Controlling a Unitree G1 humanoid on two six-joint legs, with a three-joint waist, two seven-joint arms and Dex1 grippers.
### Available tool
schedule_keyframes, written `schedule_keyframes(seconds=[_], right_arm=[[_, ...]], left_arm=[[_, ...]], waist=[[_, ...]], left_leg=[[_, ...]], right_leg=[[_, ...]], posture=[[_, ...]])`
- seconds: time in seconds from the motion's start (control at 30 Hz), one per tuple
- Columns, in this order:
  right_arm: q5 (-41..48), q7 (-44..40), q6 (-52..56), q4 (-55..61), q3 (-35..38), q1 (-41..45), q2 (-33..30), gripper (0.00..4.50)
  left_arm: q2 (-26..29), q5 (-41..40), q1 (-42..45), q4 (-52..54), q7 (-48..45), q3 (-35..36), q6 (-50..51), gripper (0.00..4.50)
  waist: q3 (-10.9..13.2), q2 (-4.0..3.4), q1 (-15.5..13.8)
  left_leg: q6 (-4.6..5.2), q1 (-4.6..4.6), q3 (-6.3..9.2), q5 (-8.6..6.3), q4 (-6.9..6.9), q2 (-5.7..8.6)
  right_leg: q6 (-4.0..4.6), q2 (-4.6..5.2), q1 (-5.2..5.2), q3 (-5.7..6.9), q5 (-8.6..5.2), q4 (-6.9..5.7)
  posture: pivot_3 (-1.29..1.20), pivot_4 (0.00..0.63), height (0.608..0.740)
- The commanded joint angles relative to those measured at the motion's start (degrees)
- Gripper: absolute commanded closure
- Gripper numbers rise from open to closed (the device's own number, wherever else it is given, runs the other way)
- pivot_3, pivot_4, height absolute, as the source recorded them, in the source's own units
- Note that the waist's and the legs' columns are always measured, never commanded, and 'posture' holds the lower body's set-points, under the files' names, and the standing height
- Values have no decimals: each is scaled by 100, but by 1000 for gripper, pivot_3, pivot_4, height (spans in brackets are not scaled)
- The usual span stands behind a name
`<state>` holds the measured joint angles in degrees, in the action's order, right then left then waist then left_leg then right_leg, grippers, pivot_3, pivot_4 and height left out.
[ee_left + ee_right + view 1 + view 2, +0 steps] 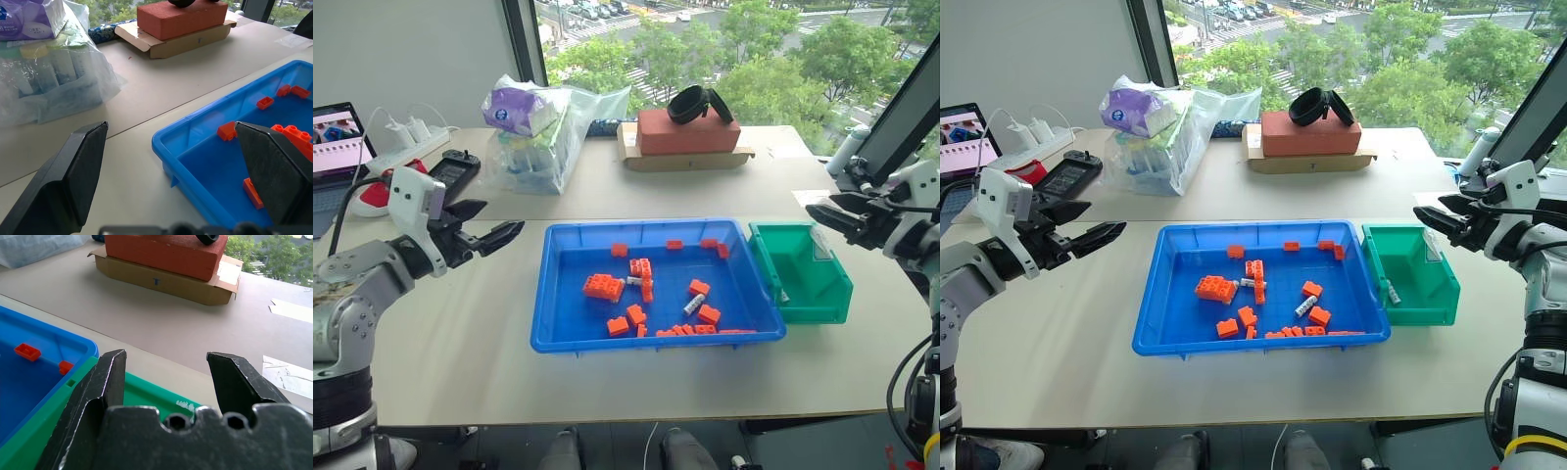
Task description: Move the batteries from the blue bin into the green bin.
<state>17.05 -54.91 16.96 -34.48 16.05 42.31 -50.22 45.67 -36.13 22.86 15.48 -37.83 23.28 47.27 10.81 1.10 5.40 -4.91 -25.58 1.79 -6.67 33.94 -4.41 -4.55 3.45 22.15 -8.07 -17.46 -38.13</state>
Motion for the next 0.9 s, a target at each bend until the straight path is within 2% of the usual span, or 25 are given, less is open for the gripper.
schedule_keyframes(seconds=[0.03,0.1,0.13,0.2,0.3,0.6,0.9], right_arm=[[-33,-104,65,232,-82,255,-245,1399],[-119,-317,395,527,-326,340,-462,1399],[-171,-702,600,1027,-659,225,-659,1399],[-76,-1311,1062,1936,-1144,38,-927,1399],[164,-1658,1812,3025,-1573,195,-1031,1399],[227,-1937,2492,4143,-2505,791,-639,1399],[-268,-1778,2587,4802,-3575,673,-196,1399]], left_arm=[[366,-322,-26,381,-379,66,121,0],[647,-794,46,642,-826,127,363,0],[879,-900,47,732,-1124,56,402,0],[1264,-895,-47,840,-1563,-152,343,0],[1667,-822,-164,943,-1920,-386,289,0],[1573,-781,-278,983,-1764,-503,252,0],[1642,-928,-1174,1275,-1856,205,310,0]], waist=[[0,0,0],[5,3,15],[6,2,7],[7,-6,6],[6,-5,18],[10,7,-62],[10,11,-143]], left_leg=[[0,0,0,0,0,0],[0,-1,0,0,-1,0],[0,-6,0,0,-2,0],[0,-9,0,0,-5,0],[0,3,-1,-2,-12,-4],[3,-6,-2,-4,-3,-5],[8,-23,-2,-7,-2,-8]], right_leg=[[0,0,0,0,0,0],[0,-1,4,0,0,0],[0,0,8,-1,0,-1],[0,0,13,-1,-1,2],[1,-2,8,0,-8,2],[0,-3,11,1,-12,1],[7,-3,30,4,-16,0]], posture=[[0,150,740],[0,150,740],[0,150,740],[0,150,740],[0,150,740],[0,150,740],[0,150,740]])
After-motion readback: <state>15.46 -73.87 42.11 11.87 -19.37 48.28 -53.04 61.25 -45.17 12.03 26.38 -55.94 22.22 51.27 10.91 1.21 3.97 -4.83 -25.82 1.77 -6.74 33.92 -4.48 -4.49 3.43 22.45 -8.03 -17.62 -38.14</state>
